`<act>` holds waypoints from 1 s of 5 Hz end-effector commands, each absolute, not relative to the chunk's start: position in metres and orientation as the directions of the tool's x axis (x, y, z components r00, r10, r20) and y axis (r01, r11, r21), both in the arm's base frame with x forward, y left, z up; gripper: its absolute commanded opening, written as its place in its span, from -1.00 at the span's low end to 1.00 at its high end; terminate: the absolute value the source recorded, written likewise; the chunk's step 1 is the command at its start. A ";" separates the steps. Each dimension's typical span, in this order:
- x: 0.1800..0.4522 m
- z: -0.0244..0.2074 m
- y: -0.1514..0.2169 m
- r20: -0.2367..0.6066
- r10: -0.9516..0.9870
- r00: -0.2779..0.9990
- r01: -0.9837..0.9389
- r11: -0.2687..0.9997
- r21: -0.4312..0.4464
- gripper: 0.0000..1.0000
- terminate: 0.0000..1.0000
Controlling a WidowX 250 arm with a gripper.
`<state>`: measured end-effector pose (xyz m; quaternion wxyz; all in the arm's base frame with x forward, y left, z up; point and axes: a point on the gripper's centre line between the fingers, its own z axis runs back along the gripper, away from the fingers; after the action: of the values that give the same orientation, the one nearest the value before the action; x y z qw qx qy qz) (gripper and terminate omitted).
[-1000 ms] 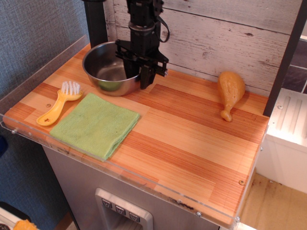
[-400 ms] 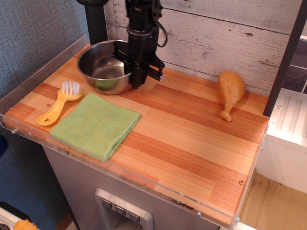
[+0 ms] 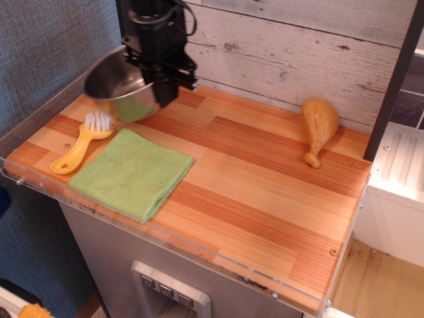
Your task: Put the silver pot on top of the green rag.
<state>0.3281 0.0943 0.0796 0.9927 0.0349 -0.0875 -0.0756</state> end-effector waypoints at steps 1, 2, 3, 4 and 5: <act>0.279 0.069 0.090 0.109 -0.207 0.972 0.190 0.971 0.142 -1.00 -1.00; 0.269 0.054 0.083 0.058 -0.228 0.972 0.217 0.965 0.148 -1.00 -1.00; 0.265 0.053 0.071 0.053 -0.260 0.964 0.249 0.955 0.162 -1.00 -1.00; 0.260 0.061 0.063 0.078 -0.283 0.956 0.266 0.947 0.181 -1.00 -1.00; 0.255 0.069 0.061 0.085 -0.285 0.955 0.265 0.944 0.196 -1.00 -1.00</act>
<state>0.2517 0.0602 0.0547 0.9864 0.0840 -0.0318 -0.1376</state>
